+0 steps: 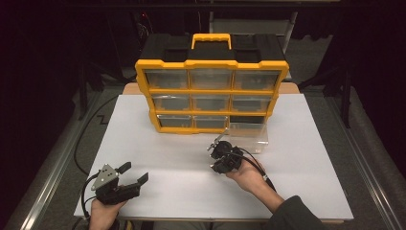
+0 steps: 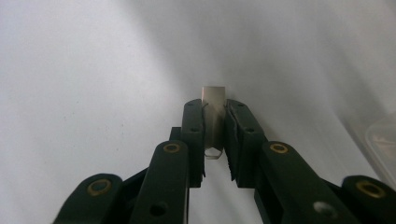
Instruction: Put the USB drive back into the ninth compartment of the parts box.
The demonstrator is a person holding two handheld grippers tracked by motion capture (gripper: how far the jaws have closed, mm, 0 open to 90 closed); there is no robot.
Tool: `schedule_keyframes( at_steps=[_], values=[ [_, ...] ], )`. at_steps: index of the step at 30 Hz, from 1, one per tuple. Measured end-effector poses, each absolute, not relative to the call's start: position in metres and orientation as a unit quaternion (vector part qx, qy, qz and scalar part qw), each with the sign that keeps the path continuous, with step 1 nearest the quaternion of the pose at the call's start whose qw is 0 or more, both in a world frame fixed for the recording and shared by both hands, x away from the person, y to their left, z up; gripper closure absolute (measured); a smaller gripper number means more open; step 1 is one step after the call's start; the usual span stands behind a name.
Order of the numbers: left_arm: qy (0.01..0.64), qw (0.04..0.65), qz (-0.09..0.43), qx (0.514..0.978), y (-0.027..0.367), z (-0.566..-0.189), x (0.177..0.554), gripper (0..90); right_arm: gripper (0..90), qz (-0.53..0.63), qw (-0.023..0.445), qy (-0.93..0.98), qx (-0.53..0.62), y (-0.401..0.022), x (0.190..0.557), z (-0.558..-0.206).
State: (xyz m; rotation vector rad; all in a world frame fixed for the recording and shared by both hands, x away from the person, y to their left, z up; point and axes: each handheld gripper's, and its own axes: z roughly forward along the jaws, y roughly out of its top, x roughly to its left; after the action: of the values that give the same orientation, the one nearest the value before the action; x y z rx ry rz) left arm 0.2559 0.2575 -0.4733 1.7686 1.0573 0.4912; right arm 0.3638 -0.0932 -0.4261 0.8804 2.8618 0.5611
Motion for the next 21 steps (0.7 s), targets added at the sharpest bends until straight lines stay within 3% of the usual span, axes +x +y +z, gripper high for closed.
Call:
schedule_keyframes(
  at_steps=[21],
  values=[
    [0.435, 0.49, 0.204, 0.728, 0.257, -0.473, 0.256, 21.0, 79.4, 0.203, 0.045, 0.929, 0.305, -0.121, 0.354, -0.425]
  ],
)
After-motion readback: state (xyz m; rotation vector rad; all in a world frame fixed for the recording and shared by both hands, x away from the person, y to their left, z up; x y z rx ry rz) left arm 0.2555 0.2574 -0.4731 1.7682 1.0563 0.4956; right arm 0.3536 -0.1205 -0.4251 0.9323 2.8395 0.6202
